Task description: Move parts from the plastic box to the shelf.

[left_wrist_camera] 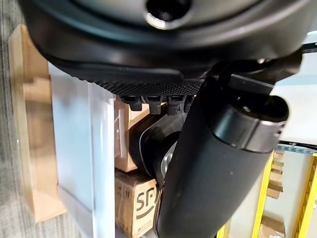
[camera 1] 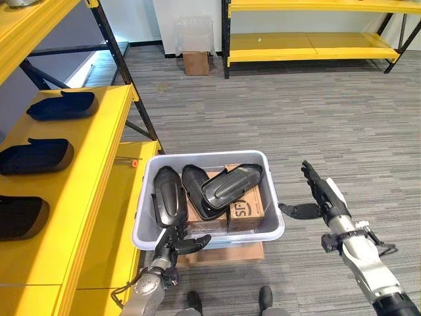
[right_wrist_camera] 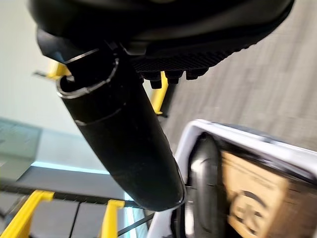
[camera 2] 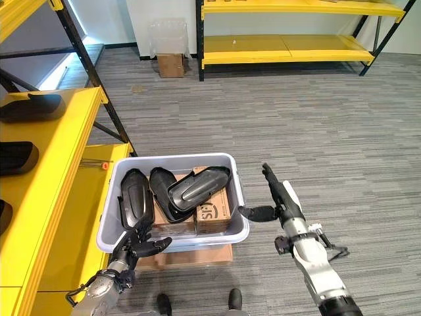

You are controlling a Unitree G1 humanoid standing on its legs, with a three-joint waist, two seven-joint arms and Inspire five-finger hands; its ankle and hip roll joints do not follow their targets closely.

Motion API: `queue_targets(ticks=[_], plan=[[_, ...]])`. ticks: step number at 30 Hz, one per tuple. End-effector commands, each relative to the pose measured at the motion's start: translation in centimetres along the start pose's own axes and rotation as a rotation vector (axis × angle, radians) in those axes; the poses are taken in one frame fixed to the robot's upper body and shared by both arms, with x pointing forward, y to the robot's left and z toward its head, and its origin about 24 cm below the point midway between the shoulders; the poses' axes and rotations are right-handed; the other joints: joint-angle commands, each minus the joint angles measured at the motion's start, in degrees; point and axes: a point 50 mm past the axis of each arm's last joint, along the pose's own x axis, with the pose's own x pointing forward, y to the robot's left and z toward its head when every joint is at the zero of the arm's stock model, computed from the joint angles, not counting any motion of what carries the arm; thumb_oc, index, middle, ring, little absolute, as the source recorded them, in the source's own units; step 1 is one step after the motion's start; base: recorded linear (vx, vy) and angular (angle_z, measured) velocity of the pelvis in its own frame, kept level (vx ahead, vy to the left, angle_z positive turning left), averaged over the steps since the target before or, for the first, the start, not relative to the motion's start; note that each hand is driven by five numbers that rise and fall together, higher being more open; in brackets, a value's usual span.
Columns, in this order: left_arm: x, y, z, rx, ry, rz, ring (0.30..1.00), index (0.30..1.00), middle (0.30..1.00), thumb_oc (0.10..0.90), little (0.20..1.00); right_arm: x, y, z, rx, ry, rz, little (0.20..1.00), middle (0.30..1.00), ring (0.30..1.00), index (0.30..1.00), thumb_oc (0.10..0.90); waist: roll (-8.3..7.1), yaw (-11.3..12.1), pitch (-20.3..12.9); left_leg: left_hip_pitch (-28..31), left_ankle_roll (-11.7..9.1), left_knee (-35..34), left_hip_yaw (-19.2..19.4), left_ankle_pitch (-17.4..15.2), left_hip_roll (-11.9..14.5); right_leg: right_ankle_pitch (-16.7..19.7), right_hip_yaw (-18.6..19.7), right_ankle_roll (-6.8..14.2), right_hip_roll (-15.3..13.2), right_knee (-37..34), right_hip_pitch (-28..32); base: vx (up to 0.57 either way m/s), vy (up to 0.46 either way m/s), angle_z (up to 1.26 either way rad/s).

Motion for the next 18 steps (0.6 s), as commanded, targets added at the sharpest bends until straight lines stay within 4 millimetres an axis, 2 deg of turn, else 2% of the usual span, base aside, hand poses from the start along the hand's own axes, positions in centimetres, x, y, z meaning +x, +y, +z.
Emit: queue_targets(ticks=[1,2,7,13,15,17,18], plan=[[1.3,-0.9,5.2,0.079,-0.212,-0.086,1.0,1.0,1.0,0.9,1.0,3.1,-0.8,6.7,-0.053,-0.3,-0.03,1.0,1.0,1.0,1.0,0.9,-0.87,2.53,-0.79,-3.54,-4.35,5.52,-3.3,1.26,5.64,-7.33,-2.09,2.91,-6.15,8.81,1.82,-0.04,0.002,0.15],[1.3,-1.2,5.3,0.084,-0.214,-0.102,1.0,1.0,1.0,0.9,1.0,4.5,-0.2,8.4,-0.068,-0.344,-0.025,1.0,1.0,1.0,1.0,0.9,-0.91,3.3,-0.26,-4.41,-4.26,5.85,-3.62,1.1,5.57,-7.27,-2.32,2.88,-6.24,8.81,1.58,-0.05,0.005,0.14],[1.6,-1.7,5.8,0.085,-0.22,-0.121,1.0,1.0,1.0,0.9,1.0,7.5,2.2,11.7,-0.02,-0.403,0.004,1.0,1.0,1.0,1.0,0.9,-0.91,5.23,1.34,-6.62,-4.01,6.43,-4.51,0.85,5.03,-6.82,-2.9,2.78,-6.51,8.59,0.64,-0.06,0.011,0.1],[1.8,-1.8,7.1,0.091,-0.25,-0.134,1.0,1.0,1.0,0.9,1.0,10.6,2.7,15.1,-0.049,-0.418,-0.037,1.0,1.0,1.0,1.0,0.9,-0.69,7.42,3.98,-10.0,-3.84,8.27,-5.87,0.48,4.88,-6.49,-3.01,2.46,-6.44,8.86,-1.41,-0.07,0.006,0.12],[1.8,-1.8,7.1,0.091,-0.252,-0.133,1.0,1.0,1.0,0.9,1.0,10.6,2.7,15.2,-0.049,-0.419,-0.037,1.0,1.0,1.0,1.0,0.9,-0.68,7.39,4.01,-10.08,-3.84,8.34,-5.87,0.45,4.91,-6.49,-2.98,2.45,-6.43,8.9,-1.49,-0.03,0.007,0.07],[1.9,-1.8,8.2,0.1,-0.283,-0.134,1.0,1.0,1.0,0.9,1.0,12.4,2.4,16.8,-0.014,-0.393,-0.097,1.0,1.0,1.0,1.0,0.9,-0.24,8.77,5.76,-11.8,-3.69,8.74,-6.55,0.61,4.72,-6.27,-3.13,2.32,-6.27,9.15,-2.89,-0.07,0.021,0.0],[1.9,-1.7,8.2,0.1,-0.284,-0.133,1.0,1.0,1.0,0.9,1.0,12.4,2.4,16.9,-0.014,-0.394,-0.097,1.0,1.0,1.0,1.0,0.9,-0.25,8.74,5.8,-11.85,-3.69,8.77,-6.55,0.6,4.73,-6.28,-3.11,2.31,-6.27,9.18,-2.95,-0.03,0.014,0.0]])
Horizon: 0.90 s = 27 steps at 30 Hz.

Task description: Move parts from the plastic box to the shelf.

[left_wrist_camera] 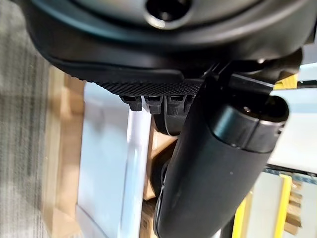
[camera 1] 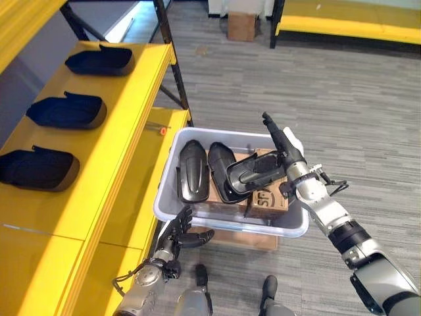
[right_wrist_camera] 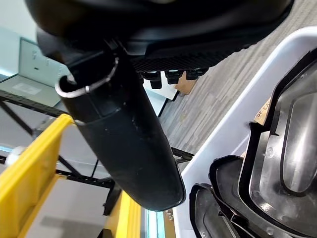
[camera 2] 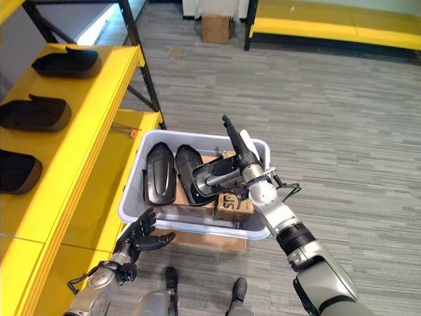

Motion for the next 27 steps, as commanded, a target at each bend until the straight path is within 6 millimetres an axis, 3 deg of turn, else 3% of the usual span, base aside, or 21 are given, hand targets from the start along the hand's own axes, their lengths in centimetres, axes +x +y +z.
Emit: queue_targets(ticks=[1,3,13,20,27], plan=[[1.3,-1.0,5.8,0.029,-0.227,-0.082,1.0,1.0,1.0,0.9,1.0,2.5,-2.7,8.1,0.058,-0.267,-0.118,1.0,1.0,1.0,1.0,0.9,-1.04,0.73,0.68,-3.82,-3.88,5.63,-2.92,0.09,4.55,-7.2,-0.09,2.91,-6.43,9.16,1.52,0.0,0.0,0.0],[1.4,-0.9,6.3,0.036,-0.243,-0.08,1.0,1.0,1.0,0.9,1.0,3.7,-3.4,9.0,0.113,-0.244,-0.174,1.0,1.0,1.0,1.0,0.9,-0.51,1.62,1.74,-5.17,-3.67,5.79,-3.51,0.11,4.1,-6.79,-0.03,2.89,-6.63,9.24,0.48,-0.02,0.043,0.06],[2.0,-1.8,7.2,0.068,-0.256,-0.094,1.0,1.0,1.0,0.9,1.0,5.5,-4.2,10.7,0.293,-0.182,-0.351,1.0,1.0,1.0,1.0,0.9,0.89,3.01,2.98,-8.83,-2.28,7.92,-4.49,-1.58,2.14,-5.43,-0.54,3.33,-8.13,9.09,-1.05,0.01,0.053,0.08],[2.6,-2.5,8.3,0.077,-0.286,-0.084,1.0,1.0,1.0,0.9,1.0,5.9,-4.1,10.4,0.432,-0.108,-0.489,1.0,1.0,1.0,1.0,0.9,1.43,3.88,3.44,-10.51,-1.73,9.09,-4.99,-2.24,1.19,-4.51,-1.3,3.64,-9.02,8.81,-1.09,-0.01,0.035,0.09],[2.9,-2.7,8.6,0.088,-0.298,-0.071,1.0,1.0,1.0,0.9,1.0,5.8,-3.9,10.4,0.441,-0.091,-0.554,1.0,1.0,1.0,1.0,0.9,1.61,4.33,4.03,-11.34,-1.43,9.92,-5.38,-2.61,0.72,-4.32,-1.8,3.72,-9.26,9.04,-1.24,-0.01,0.015,0.03]])
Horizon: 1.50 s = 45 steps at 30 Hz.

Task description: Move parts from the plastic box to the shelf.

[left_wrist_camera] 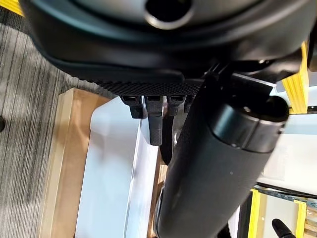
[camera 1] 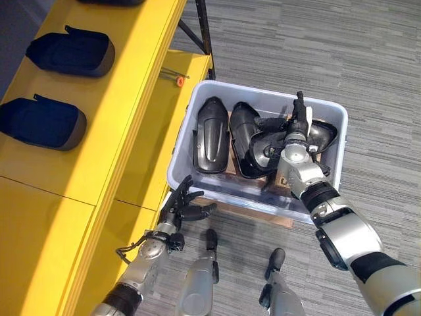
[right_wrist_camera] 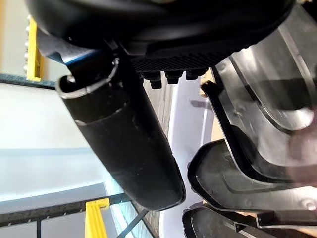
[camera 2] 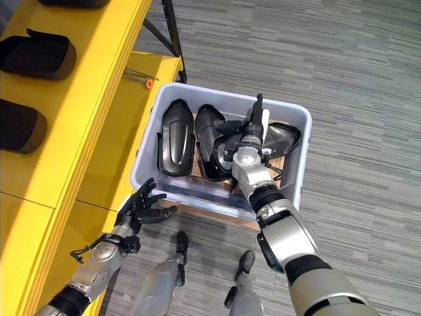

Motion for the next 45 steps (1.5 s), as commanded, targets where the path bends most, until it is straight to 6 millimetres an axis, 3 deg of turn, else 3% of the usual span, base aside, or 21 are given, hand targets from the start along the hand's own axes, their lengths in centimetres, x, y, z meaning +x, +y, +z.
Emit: queue_targets(ticks=[1,17,26,33,45], plan=[[0.4,-0.7,2.7,0.025,-0.132,-0.044,1.0,1.0,1.0,0.9,1.0,0.4,1.4,8.0,0.101,-0.266,-0.01,1.0,1.0,1.0,1.0,0.9,-0.78,0.32,-1.85,-3.39,-1.92,7.21,-2.01,-2.93,1.99,-5.2,1.02,3.66,-8.18,8.9,3.15,-0.01,0.009,0.05],[0.8,-0.5,1.8,0.034,-0.1,0.026,1.0,1.0,1.0,0.9,1.0,-2.1,3.9,5.4,0.068,-0.274,0.067,1.0,1.0,1.0,1.0,0.9,-1.69,-0.83,-0.79,-3.34,-1.63,8.47,-2.21,-3.51,2.45,-5.85,1.64,3.51,-8.2,10.4,2.82,-0.01,0.007,0.02],[0.9,-0.7,1.2,0.039,-0.083,0.054,1.0,1.0,1.0,0.9,1.0,-3.1,3.9,3.4,0.006,-0.269,0.079,1.0,1.0,1.0,1.0,0.9,-2.42,-2.11,-0.32,-2.61,-1.73,8.55,-1.8,-3.48,3.08,-6.2,2.11,3.31,-7.97,11.17,2.69,0.0,0.002,-0.01],[1.0,-0.9,1.3,0.038,-0.086,0.062,1.0,1.0,1.0,0.9,1.0,-2.6,3.1,1.7,-0.051,-0.211,0.017,1.0,1.0,1.0,1.0,0.9,-2.93,-2.45,0.01,-2.43,-1.75,8.75,-1.67,-3.52,3.53,-6.13,2.27,3.32,-7.81,11.31,2.61,0.0,0.0,0.0],[1.2,-1.2,1.3,0.042,-0.09,0.057,1.0,1.0,1.0,0.9,1.0,-1.1,2.3,1.4,-0.047,-0.125,-0.072,1.0,1.0,1.0,1.0,0.9,-2.52,-1.37,1.4,-3.14,-1.79,9.08,-2.22,-3.64,3.27,-5.7,1.73,3.47,-7.63,11.05,2.69,0.0,0.002,-0.01]])
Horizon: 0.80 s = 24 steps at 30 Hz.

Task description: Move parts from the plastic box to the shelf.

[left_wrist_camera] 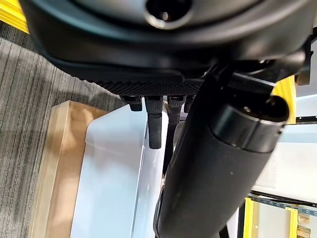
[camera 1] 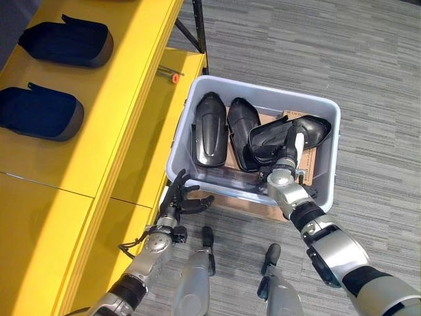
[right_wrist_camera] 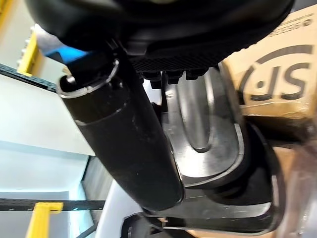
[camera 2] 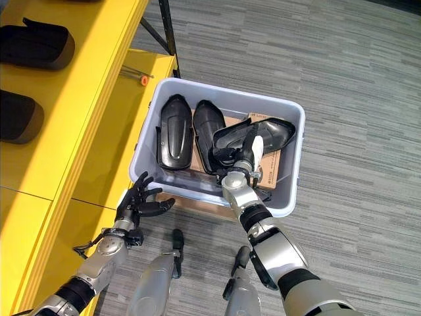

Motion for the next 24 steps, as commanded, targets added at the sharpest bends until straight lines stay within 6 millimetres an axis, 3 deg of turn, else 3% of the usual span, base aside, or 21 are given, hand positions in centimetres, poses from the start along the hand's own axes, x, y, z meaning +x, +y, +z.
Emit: queue_targets(ticks=[1,10,24], plan=[[-0.1,-1.3,0.7,0.013,-0.056,-0.052,1.0,1.0,1.0,0.9,1.0,0.9,0.2,7.9,0.157,-0.215,-0.034,1.0,1.0,1.0,1.0,0.9,-0.06,1.67,-0.07,0.7,-3.8,0.98,-1.75,-1.21,3.41,-5.15,1.07,3.79,-6.07,6.02,5.1,0.0,0.0,0.0],[0.2,-1.1,1.0,0.004,-0.07,-0.039,1.0,1.0,1.0,0.9,1.0,1.9,-0.6,8.7,0.157,-0.191,-0.094,1.0,1.0,1.0,1.0,0.9,0.94,3.23,0.41,-1.02,-3.57,1.06,-2.27,-0.99,2.31,-4.0,0.02,4.04,-6.51,5.47,4.81,0.01,-0.001,0.04],[0.6,-2.0,1.6,-0.019,-0.094,-0.046,1.0,1.0,1.0,0.9,1.0,2.6,-1.7,9.1,0.164,-0.172,-0.14,1.0,1.0,1.0,1.0,0.9,2.38,3.8,1.89,-3.56,-3.27,1.83,-2.19,-1.24,1.46,-3.22,-0.04,4.23,-7.07,5.16,3.39,0.0,0.004,0.03]])
